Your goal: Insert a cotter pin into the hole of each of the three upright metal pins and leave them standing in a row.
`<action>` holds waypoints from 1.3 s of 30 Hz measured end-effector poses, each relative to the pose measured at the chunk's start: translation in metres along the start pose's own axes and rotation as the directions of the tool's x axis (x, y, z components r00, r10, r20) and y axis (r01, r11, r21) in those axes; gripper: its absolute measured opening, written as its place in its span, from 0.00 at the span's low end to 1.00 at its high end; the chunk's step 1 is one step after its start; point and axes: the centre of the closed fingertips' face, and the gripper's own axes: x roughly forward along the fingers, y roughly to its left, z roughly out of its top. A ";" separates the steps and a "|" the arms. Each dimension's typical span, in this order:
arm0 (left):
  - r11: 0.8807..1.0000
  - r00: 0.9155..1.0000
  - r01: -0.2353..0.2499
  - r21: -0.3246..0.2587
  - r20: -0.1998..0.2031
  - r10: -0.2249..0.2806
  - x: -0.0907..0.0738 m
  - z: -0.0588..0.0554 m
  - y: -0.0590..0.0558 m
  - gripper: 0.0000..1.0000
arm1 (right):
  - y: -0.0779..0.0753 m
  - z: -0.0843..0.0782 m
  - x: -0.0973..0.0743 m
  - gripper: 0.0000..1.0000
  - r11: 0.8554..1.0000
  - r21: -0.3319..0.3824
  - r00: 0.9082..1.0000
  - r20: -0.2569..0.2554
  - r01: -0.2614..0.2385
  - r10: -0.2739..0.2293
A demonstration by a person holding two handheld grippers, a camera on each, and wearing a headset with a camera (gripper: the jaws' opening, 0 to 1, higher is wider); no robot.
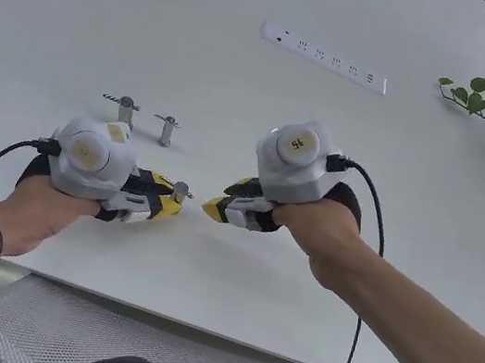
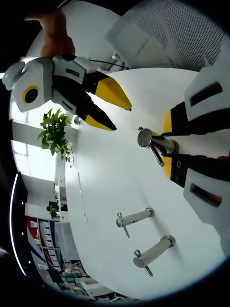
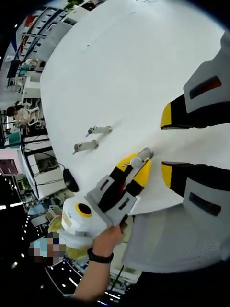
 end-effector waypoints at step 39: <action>1.000 1.000 -0.012 -0.025 0.000 0.012 -0.001 -0.002 -0.001 0.12 | -0.008 -0.042 -0.065 0.48 0.982 0.175 0.953 0.279 0.072 -0.120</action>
